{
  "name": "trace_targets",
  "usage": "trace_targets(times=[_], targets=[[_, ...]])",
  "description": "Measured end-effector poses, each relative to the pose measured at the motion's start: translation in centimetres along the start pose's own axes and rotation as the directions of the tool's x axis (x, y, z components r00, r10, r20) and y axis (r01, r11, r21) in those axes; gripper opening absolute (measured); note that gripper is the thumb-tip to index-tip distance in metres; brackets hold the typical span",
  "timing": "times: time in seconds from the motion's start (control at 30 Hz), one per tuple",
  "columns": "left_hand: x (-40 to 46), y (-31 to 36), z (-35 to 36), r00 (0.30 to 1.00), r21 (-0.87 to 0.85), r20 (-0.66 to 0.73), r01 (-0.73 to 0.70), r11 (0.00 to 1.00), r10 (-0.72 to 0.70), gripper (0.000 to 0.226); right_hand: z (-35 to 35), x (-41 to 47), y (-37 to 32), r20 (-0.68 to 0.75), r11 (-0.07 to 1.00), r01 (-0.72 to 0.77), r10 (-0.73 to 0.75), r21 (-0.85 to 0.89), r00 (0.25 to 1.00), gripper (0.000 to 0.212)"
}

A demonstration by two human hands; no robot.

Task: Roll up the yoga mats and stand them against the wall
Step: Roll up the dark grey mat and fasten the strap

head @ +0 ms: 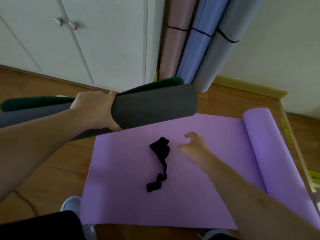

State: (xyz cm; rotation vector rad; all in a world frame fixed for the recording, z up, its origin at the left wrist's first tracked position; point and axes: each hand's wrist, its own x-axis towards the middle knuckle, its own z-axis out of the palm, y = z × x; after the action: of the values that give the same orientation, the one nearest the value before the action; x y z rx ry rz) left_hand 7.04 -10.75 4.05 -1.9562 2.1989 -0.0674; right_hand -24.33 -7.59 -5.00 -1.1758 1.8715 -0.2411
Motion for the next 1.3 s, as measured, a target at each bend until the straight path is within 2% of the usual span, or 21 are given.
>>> trace_targets(times=[0.07, 0.17, 0.37, 0.47, 0.63, 0.73, 0.83, 0.93, 1.0, 1.13, 1.17, 1.2, 1.3], targets=[[0.3, 0.1, 0.5, 1.000, 0.002, 0.008, -0.016, 1.000, 0.016, 0.106, 0.8, 1.1, 2.5, 0.015, 0.994, -0.050, 0.052, -0.099, 0.999, 0.053], [0.6, 1.4, 1.4, 0.997, 0.015, 0.047, -0.064, 0.998, 0.063, 0.105, 1.3, 2.1, 5.3, 0.057, 0.975, -0.106, 0.119, -0.195, 0.991, 0.039], [1.2, 6.2, 3.1, 0.985, 0.022, 0.079, -0.156, 0.988, 0.153, 0.107, 4.1, 3.9, 10.2, 0.182, 0.938, -0.177, 0.238, -0.297, 0.954, 0.030], [1.7, 9.5, 4.1, 0.976, 0.035, 0.098, -0.200, 0.979, 0.196, 0.109, 5.7, 4.4, 11.9, 0.236, 0.929, -0.197, 0.278, -0.315, 0.931, 0.018], [2.9, 15.3, 8.3, 0.944, -0.013, 0.174, -0.283, 0.959, 0.281, 0.113, 9.1, 4.6, 14.4, 0.232, 0.908, -0.216, 0.311, -0.359, 0.922, 0.012], [3.0, 18.5, 12.8, 0.915, -0.051, 0.269, -0.297, 0.953, 0.300, 0.117, 12.4, 3.4, 15.5, 0.257, 0.919, -0.286, 0.356, -0.272, 0.898, 0.023], [2.3, 19.4, 17.8, 0.889, -0.054, 0.332, -0.316, 0.947, 0.315, 0.117, 16.0, 2.4, 16.1, 0.298, 0.912, -0.329, 0.393, -0.243, 0.870, 0.059], [1.8, 18.6, 21.3, 0.884, -0.054, 0.342, -0.319, 0.946, 0.318, 0.128, 18.9, 1.8, 16.5, 0.179, 0.905, -0.295, 0.360, -0.307, 0.916, 0.090], [2.0, 18.2, 22.2, 0.885, -0.053, 0.324, -0.335, 0.941, 0.333, 0.130, 20.0, 1.4, 16.6, 0.112, 0.889, -0.254, 0.317, -0.380, 0.942, 0.085], [2.8, 18.1, 22.4, 0.880, -0.071, 0.332, -0.335, 0.939, 0.339, 0.129, 20.4, 1.1, 17.1, 0.097, 0.885, -0.150, 0.213, -0.440, 0.972, 0.037], [2.7, 18.0, 22.4, 0.879, -0.075, 0.332, -0.336, 0.939, 0.341, 0.129, 20.3, 1.0, 17.1, 0.089, 0.889, -0.140, 0.197, -0.436, 0.976, 0.031], [2.6, 18.0, 22.4, 0.880, -0.073, 0.330, -0.336, 0.939, 0.341, 0.129, 20.2, 0.8, 17.2, 0.072, 0.894, -0.139, 0.186, -0.427, 0.980, 0.033], [2.3, 18.2, 22.6, 0.884, -0.054, 0.331, -0.331, 0.942, 0.330, 0.131, 20.6, 0.2, 16.8, 0.030, 0.919, -0.189, 0.212, -0.345, 0.977, 0.062]])
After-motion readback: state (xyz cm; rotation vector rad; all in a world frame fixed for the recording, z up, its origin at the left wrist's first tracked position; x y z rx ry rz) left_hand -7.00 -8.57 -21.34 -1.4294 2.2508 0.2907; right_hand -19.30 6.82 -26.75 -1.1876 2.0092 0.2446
